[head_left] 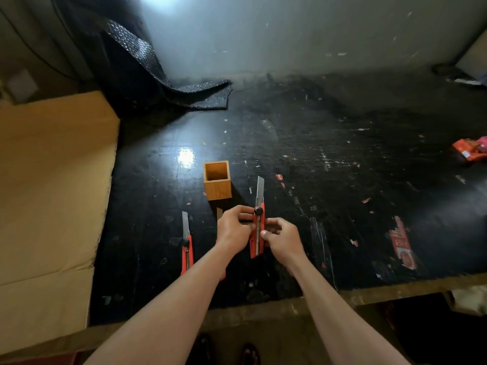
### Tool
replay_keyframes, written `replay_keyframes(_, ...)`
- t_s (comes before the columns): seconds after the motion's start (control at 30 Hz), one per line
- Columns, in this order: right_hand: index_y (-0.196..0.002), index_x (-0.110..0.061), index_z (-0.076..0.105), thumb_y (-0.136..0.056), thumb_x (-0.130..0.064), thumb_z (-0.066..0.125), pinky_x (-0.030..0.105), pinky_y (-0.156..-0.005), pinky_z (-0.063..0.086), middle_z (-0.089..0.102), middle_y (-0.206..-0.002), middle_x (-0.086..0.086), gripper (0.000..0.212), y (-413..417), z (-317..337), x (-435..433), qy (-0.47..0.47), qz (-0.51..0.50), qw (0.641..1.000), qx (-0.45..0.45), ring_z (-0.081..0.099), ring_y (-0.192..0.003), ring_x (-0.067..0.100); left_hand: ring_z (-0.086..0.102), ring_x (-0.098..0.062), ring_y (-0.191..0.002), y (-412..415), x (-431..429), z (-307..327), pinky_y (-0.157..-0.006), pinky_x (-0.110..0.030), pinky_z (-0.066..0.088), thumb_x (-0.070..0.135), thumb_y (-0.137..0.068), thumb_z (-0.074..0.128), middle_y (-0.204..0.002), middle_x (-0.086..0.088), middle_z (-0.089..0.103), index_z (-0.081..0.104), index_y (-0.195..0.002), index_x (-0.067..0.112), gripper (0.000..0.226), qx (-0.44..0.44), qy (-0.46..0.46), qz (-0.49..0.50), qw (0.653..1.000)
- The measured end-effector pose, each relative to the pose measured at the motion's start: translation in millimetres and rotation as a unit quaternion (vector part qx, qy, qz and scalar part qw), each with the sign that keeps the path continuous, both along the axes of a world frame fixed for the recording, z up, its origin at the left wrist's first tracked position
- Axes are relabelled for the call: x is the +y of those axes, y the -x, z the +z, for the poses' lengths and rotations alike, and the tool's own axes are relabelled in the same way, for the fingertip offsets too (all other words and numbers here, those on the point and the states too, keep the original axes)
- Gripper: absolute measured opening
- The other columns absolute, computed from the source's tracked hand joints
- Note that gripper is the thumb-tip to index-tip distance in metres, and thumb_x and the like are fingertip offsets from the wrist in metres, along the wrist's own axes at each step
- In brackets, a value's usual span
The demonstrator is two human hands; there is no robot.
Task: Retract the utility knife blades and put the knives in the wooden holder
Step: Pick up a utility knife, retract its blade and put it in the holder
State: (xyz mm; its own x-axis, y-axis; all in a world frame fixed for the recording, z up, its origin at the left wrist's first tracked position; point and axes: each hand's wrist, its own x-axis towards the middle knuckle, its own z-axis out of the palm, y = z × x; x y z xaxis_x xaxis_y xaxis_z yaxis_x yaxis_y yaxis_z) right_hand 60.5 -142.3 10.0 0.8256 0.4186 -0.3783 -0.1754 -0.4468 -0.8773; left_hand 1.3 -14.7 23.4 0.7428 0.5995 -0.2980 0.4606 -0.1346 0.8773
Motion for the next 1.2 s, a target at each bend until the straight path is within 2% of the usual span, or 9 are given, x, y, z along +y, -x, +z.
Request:
replay_keyframes(0.07, -0.116, -0.015, 0.068, -0.093, -0.005, 0.067, 0.041, -0.089, 0.062, 0.075, -0.104, 0.001, 0.025, -6.6, 20.7, 6.3, -0.027, 0.014, 0.999, -0.019, 0.074, -0.097, 0.015, 0.072, -0.012, -0.098, -0.2, 9.0, 20.5, -0.079, -0.027, 0.061, 0.005, -0.086, 0.078, -0.105, 0.005, 0.075, 0.072, -0.114, 0.021, 0.033, -0.027, -0.01, 0.007, 1.0)
replay_keyframes(0.2, -0.114, -0.013, 0.068, -0.092, -0.005, 0.068, 0.044, -0.09, 0.062, 0.076, -0.107, 0.004, 0.023, -16.3, 65.1, 24.0, -0.079, 0.044, 0.995, -0.053, 0.073, -0.102, 0.019, 0.074, -0.021, -0.104, -0.8, 32.4, 64.1, -0.087, -0.035, 0.063, 0.0, -0.088, 0.076, -0.109, -0.002, 0.076, 0.07, -0.118, 0.014, 0.033, -0.081, 0.036, 0.008, 0.996)
replay_keyframes(0.3, -0.115, -0.009, 0.067, -0.094, -0.005, 0.067, 0.042, -0.086, 0.063, 0.076, -0.106, 0.008, 0.021, -17.2, 100.2, 37.2, -0.12, 0.068, 0.988, -0.066, 0.075, -0.099, 0.021, 0.076, -0.027, -0.097, 5.2, 48.6, 103.3, -0.075, -0.031, 0.065, -0.006, -0.093, 0.068, -0.112, -0.014, 0.075, 0.068, -0.118, 0.009, 0.029, -0.113, 0.105, -0.012, 0.988)
replay_keyframes(0.43, -0.112, -0.01, 0.067, -0.092, 0.003, 0.062, 0.041, -0.08, 0.065, 0.078, -0.1, 0.009, 0.024, -15.4, 138.6, 54.3, -0.138, 0.099, 0.979, -0.109, 0.077, -0.089, 0.021, 0.078, -0.031, -0.086, 13.0, 67.7, 140.0, -0.07, -0.038, 0.067, -0.01, -0.093, 0.064, -0.108, -0.02, 0.076, 0.067, -0.122, 0.005, 0.032, -0.153, 0.135, -0.018, 0.979)
replay_keyframes(0.6, -0.122, -0.024, 0.061, -0.093, 0.002, 0.062, 0.035, -0.077, 0.064, 0.076, -0.098, 0.002, 0.039, -16.8, 179.2, 73.5, -0.144, 0.128, 0.955, -0.228, 0.076, -0.087, 0.017, 0.08, -0.026, -0.081, 19.6, 89.6, 166.0, -0.069, -0.038, 0.064, -0.007, -0.091, 0.068, -0.104, -0.017, 0.079, 0.071, -0.121, 0.009, 0.033, -0.19, 0.127, -0.018, 0.973)
replay_keyframes(0.67, -0.124, -0.03, 0.063, -0.096, -0.008, 0.064, 0.034, -0.079, 0.064, 0.074, -0.103, -0.003, 0.036, -22.1, 195.1, 81.6, -0.139, 0.122, 0.946, -0.265, 0.074, -0.09, 0.013, 0.08, -0.026, -0.083, 21.1, 92.7, 174.3, -0.069, -0.038, 0.064, -0.009, -0.091, 0.065, -0.103, -0.017, 0.08, 0.072, -0.121, 0.009, 0.036, -0.199, 0.122, -0.022, 0.972)
replay_keyframes(0.8, -0.12, -0.022, 0.071, -0.097, -0.021, 0.066, 0.035, -0.092, 0.059, 0.073, -0.113, -0.002, 0.023, -31.5, 218.3, 94.6, -0.118, 0.133, 0.931, -0.318, 0.069, -0.104, 0.012, 0.08, -0.028, -0.089, 21.2, 92.8, 190.8, -0.076, -0.041, 0.065, -0.011, -0.092, 0.065, -0.101, -0.013, 0.082, 0.074, -0.12, 0.012, 0.038, -0.221, 0.104, -0.019, 0.97)
replay_keyframes(1.0, -0.118, -0.018, 0.074, -0.096, -0.017, 0.068, 0.043, -0.096, 0.059, 0.074, -0.115, 0.001, 0.023, -32.7, 233.6, 97.2, -0.134, 0.15, 0.924, -0.327, 0.07, -0.105, 0.017, 0.08, -0.03, -0.09, 24.9, 94.5, 207.2, -0.075, -0.044, 0.066, -0.012, -0.089, 0.067, -0.101, -0.015, 0.082, 0.074, -0.122, 0.007, 0.039, -0.245, 0.102, 0.002, 0.964)
replay_keyframes(1.2, -0.111, -0.021, 0.074, -0.095, -0.018, 0.068, 0.039, -0.098, 0.058, 0.074, -0.11, -0.002, 0.017, -22.7, 231.3, 93.9, -0.129, 0.176, 0.919, -0.327, 0.071, -0.105, 0.017, 0.081, -0.019, -0.077, 33.0, 95.1, 219.3, -0.057, -0.027, 0.062, -0.01, -0.091, 0.068, -0.092, -0.006, 0.083, 0.075, -0.118, 0.01, 0.035, -0.261, 0.127, 0.017, 0.957)
